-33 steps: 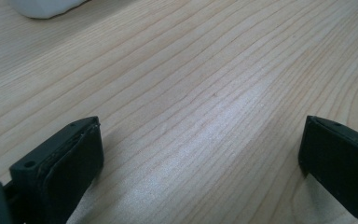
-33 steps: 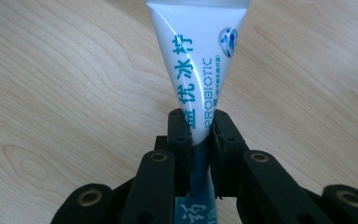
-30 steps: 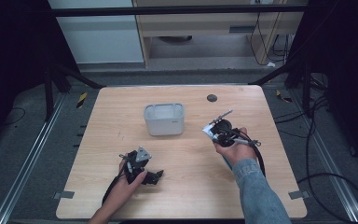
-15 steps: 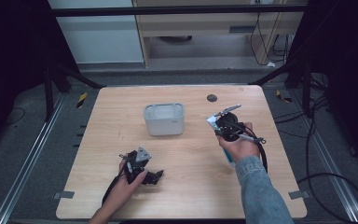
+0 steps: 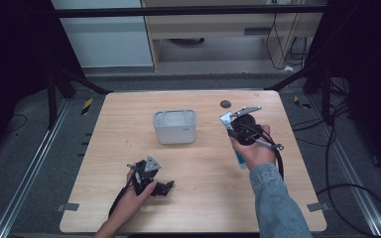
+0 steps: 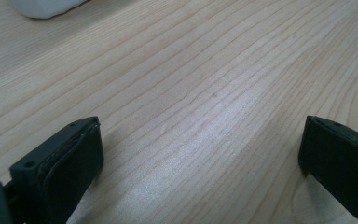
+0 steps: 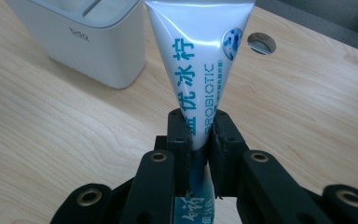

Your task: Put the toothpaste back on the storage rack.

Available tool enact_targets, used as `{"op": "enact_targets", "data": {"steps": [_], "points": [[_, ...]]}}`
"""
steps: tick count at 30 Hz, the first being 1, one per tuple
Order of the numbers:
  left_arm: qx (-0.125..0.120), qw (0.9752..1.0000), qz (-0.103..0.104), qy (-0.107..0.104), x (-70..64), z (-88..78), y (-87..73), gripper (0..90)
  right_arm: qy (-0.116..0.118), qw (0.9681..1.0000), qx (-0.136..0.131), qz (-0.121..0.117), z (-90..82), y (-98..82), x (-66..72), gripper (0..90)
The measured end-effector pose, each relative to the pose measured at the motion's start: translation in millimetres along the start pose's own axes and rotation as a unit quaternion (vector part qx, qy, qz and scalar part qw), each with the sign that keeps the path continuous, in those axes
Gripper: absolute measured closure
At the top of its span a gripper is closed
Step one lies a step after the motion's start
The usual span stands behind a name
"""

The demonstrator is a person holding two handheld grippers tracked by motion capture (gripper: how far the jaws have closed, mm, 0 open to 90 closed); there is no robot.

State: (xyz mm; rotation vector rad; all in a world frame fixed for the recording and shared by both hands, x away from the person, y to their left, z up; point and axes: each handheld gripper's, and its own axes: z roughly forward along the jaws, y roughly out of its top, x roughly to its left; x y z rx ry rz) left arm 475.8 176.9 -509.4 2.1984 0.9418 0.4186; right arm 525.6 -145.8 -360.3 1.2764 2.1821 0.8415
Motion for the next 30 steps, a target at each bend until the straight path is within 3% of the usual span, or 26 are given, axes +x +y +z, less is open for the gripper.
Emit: {"op": "enact_targets", "data": {"steps": [15, 30], "points": [[0.000, 1.0000, 0.000, 0.000, 0.0, 0.0, 0.0, 0.0, 0.009, 0.9989, -0.045, 0.006, -2.2, 13.4, 10.4, 79.9], [0.000, 1.0000, 0.000, 0.000, 0.0, 0.0, 0.0, 0.0, 0.018, 0.9952, -0.096, 0.004, 0.0, 36.7, 21.8, 79.8]]}}
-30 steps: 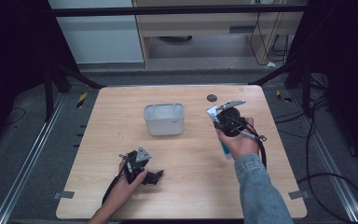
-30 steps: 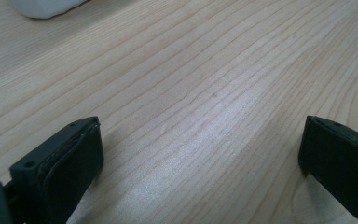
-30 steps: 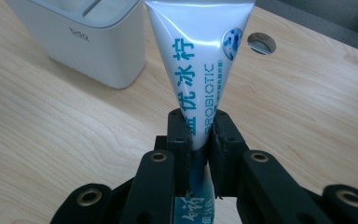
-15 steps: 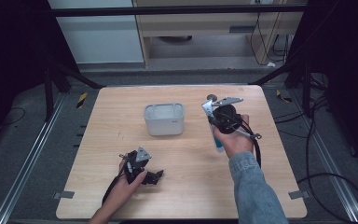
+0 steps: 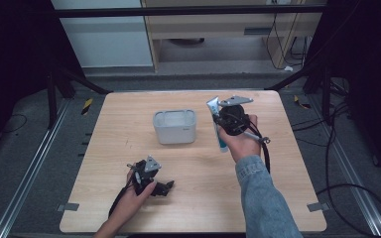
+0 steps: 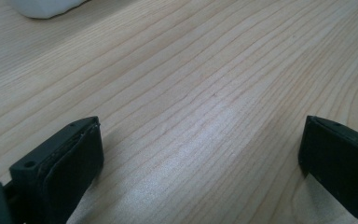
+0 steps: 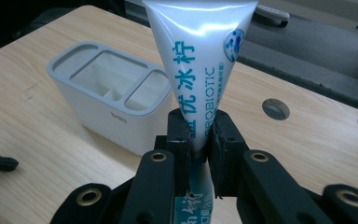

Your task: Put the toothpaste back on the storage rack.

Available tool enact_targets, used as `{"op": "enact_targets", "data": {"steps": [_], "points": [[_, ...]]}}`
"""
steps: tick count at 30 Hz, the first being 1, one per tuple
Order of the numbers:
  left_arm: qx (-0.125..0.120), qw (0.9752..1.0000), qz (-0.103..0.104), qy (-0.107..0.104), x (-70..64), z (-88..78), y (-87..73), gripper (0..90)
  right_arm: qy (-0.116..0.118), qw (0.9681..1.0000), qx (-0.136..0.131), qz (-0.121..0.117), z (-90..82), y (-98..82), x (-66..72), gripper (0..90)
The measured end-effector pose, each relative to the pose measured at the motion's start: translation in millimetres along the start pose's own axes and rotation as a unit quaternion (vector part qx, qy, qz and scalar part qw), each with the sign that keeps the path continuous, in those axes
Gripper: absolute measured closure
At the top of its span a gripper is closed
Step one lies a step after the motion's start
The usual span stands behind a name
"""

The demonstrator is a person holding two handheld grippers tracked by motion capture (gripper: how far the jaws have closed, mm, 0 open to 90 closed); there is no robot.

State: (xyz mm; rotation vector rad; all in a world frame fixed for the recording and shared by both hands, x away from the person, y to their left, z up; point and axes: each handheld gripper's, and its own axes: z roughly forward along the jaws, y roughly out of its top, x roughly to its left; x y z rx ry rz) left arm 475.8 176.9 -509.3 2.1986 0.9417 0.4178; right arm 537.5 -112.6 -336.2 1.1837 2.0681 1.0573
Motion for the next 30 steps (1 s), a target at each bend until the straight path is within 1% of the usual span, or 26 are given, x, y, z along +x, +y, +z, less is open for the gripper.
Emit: {"op": "enact_targets", "data": {"steps": [2, 4, 7, 8, 10, 12, 13, 15, 17, 18, 21, 24, 28, 29, 30], "points": [[0.000, 1.0000, 0.000, 0.000, 0.0, 0.0, 0.0, 0.0, 0.000, 1.0000, -0.002, -0.001, 1.0, 1.6, 0.4, 79.7], [0.000, 1.0000, 0.000, 0.000, 0.0, 0.0, 0.0, 0.0, 0.000, 1.0000, -0.006, 0.004, 3.0, 5.2, 1.5, 79.7], [0.001, 1.0000, 0.000, -0.001, 0.0, -0.1, 0.1, 0.0, -0.002, 0.9999, -0.015, 0.006, 5.5, 11.4, 3.8, 79.7], [0.001, 1.0000, 0.000, 0.000, 0.0, -0.1, 0.1, 0.0, -0.006, 0.9998, -0.020, 0.004, 6.4, 17.6, 6.4, 79.7], [0.001, 1.0000, 0.000, 0.000, 0.0, -0.1, 0.1, 0.0, -0.007, 0.9997, -0.023, 0.003, 6.6, 20.0, 7.0, 79.7], [0.001, 1.0000, 0.001, -0.001, 0.2, 0.0, 0.2, 0.0, -0.008, 0.9996, -0.025, 0.000, 7.5, 26.4, 8.7, 79.7], [0.001, 1.0000, 0.001, -0.001, 0.2, 0.0, 0.2, 0.0, -0.014, 0.9995, -0.029, -0.001, 9.0, 32.2, 10.0, 79.7], [0.001, 1.0000, 0.001, -0.001, 0.2, 0.0, 0.2, 0.0, -0.015, 0.9994, -0.031, 0.000, 9.9, 35.0, 10.4, 79.7], [0.001, 1.0000, 0.001, -0.001, 0.2, 0.0, 0.2, 0.0, -0.019, 0.9990, -0.040, 0.002, 10.8, 41.4, 11.4, 79.7], [0.001, 1.0000, 0.001, -0.001, 0.2, 0.0, 0.2, 0.0, -0.020, 0.9986, -0.048, 0.002, 10.8, 46.1, 12.5, 79.7], [0.001, 1.0000, 0.001, -0.001, 0.2, 0.0, 0.2, 0.0, -0.020, 0.9983, -0.054, 0.002, 10.2, 50.6, 14.5, 79.7], [0.001, 1.0000, 0.001, -0.001, 0.2, 0.0, 0.2, 0.0, -0.015, 0.9982, -0.059, 0.005, 10.4, 56.0, 17.6, 79.7], [0.001, 1.0000, 0.001, -0.001, 0.2, 0.0, 0.2, 0.0, -0.016, 0.9975, -0.068, -0.001, 11.1, 66.4, 20.2, 79.7], [0.001, 1.0000, 0.001, -0.001, 0.2, 0.0, 0.2, 0.0, -0.016, 0.9975, -0.068, -0.001, 11.1, 66.4, 20.2, 79.7], [0.001, 1.0000, 0.001, -0.001, 0.2, 0.0, 0.2, 0.0, -0.015, 0.9971, -0.075, 0.000, 10.9, 70.7, 20.7, 79.7]]}}
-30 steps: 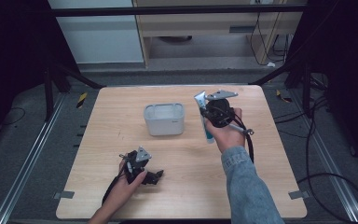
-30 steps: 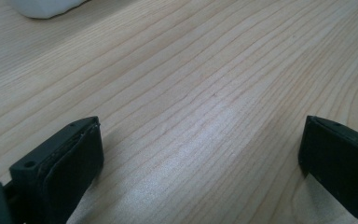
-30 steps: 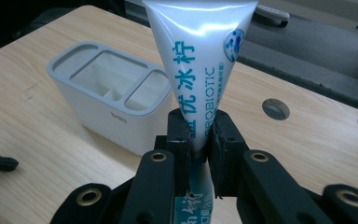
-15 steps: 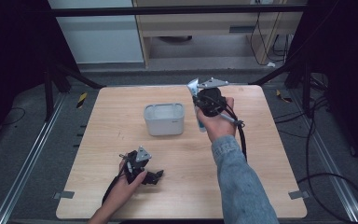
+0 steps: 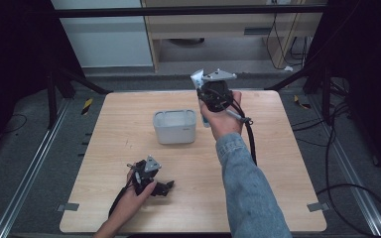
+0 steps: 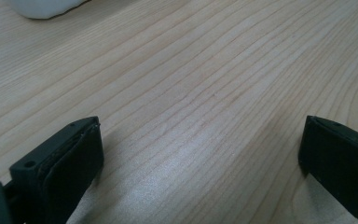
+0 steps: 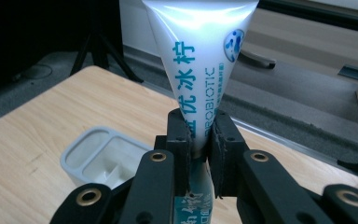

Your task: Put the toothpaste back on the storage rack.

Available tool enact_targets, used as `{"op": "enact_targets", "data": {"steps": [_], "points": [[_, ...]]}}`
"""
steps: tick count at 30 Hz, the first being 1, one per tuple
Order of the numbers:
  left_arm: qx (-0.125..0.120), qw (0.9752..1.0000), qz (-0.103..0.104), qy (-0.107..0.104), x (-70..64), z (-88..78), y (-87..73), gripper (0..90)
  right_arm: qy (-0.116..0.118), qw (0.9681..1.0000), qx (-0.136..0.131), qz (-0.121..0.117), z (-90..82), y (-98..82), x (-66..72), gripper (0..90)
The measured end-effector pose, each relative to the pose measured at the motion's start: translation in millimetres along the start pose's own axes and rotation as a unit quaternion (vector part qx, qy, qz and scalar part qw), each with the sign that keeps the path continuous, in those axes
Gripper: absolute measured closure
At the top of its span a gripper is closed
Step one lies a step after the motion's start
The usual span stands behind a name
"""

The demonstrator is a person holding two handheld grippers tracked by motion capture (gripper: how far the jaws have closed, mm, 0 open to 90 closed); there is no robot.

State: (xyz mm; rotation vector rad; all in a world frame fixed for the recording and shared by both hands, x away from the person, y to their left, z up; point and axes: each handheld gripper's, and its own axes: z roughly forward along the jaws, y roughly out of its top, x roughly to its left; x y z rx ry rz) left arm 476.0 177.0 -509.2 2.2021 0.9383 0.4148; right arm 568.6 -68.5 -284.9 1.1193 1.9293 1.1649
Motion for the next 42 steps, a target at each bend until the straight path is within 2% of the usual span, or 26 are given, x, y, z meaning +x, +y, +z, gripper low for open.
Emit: {"op": "enact_targets", "data": {"steps": [10, 12, 17, 20, 27, 35, 42], "points": [[0.000, 1.0000, 0.000, 0.000, 0.0, 0.0, 0.0, 0.0, 0.005, 0.9999, -0.013, 0.008, 10.1, 13.1, 2.4, 79.7], [0.000, 1.0000, 0.001, 0.000, 0.0, 0.0, 0.0, 0.0, 0.013, 0.9997, -0.018, 0.014, 15.3, 18.3, 4.4, 79.7], [0.000, 1.0000, 0.000, 0.000, 0.0, 0.0, 0.0, 0.0, 0.014, 0.9997, -0.018, 0.007, 20.9, 23.6, 8.9, 79.7], [0.000, 1.0000, 0.000, 0.000, 0.0, 0.0, 0.0, 0.0, 0.025, 0.9996, -0.016, 0.004, 29.7, 26.6, 15.2, 79.7], [0.000, 1.0000, 0.000, 0.000, 0.0, 0.1, 0.0, 0.0, 0.035, 0.9992, -0.016, -0.006, 41.8, 30.4, 25.9, 79.7], [0.000, 1.0000, 0.000, 0.000, -0.1, 0.1, 0.0, 0.0, 0.045, 0.9987, -0.022, 0.008, 54.7, 33.8, 32.7, 79.6], [-0.001, 1.0000, 0.000, 0.001, 0.0, 0.1, 0.0, 0.0, 0.050, 0.9986, -0.018, 0.003, 64.4, 31.1, 41.0, 79.6]]}}
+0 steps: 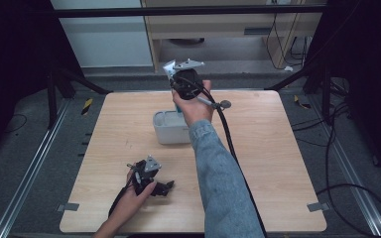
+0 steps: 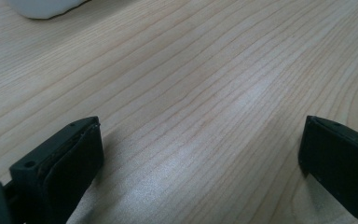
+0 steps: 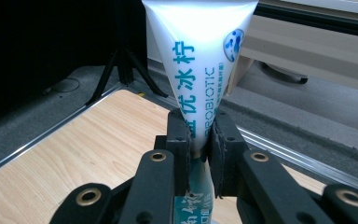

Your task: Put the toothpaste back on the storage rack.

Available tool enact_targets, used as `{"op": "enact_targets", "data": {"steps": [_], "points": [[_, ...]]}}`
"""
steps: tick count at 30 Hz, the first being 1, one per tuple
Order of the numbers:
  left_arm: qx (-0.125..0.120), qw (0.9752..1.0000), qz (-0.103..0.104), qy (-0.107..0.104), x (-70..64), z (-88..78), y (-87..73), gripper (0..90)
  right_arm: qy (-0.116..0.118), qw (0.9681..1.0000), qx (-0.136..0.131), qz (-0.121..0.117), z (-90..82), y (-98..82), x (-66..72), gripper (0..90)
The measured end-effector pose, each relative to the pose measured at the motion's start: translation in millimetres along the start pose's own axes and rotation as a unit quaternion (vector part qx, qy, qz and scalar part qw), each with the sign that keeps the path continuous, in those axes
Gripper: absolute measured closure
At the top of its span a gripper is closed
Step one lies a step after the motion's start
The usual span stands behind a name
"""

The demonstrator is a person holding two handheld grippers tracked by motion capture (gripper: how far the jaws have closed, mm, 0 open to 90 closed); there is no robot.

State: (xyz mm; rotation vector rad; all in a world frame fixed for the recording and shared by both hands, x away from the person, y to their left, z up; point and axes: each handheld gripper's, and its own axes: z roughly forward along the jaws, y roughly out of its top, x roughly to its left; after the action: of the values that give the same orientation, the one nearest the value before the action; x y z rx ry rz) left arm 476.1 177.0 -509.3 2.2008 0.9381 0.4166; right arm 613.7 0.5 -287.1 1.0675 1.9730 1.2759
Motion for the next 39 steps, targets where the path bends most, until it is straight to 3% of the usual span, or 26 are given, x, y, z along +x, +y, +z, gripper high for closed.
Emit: {"op": "enact_targets", "data": {"steps": [19, 22, 26, 30, 39], "points": [[0.000, 1.0000, 0.000, 0.000, 0.0, 0.0, 0.0, 0.0, 0.015, 0.9998, 0.010, -0.010, 21.0, -15.1, 17.0, 79.6], [0.000, 1.0000, 0.000, 0.000, 0.0, -0.1, 0.0, 0.0, 0.019, 0.9998, 0.004, 0.006, 21.5, -18.3, 17.3, 79.6], [0.000, 1.0000, -0.001, -0.001, -0.1, -0.1, 0.0, 0.0, 0.013, 0.9999, 0.006, -0.002, 23.3, -23.0, 19.5, 79.6], [0.000, 1.0000, -0.001, -0.001, -0.1, 0.0, 0.0, 0.0, 0.016, 0.9998, 0.006, 0.009, 23.9, -27.1, 17.6, 79.6], [0.000, 1.0000, 0.000, -0.001, -0.1, 0.0, 0.0, 0.0, 0.008, 0.9998, 0.017, -0.005, 28.8, -35.9, 20.3, 79.5]]}}
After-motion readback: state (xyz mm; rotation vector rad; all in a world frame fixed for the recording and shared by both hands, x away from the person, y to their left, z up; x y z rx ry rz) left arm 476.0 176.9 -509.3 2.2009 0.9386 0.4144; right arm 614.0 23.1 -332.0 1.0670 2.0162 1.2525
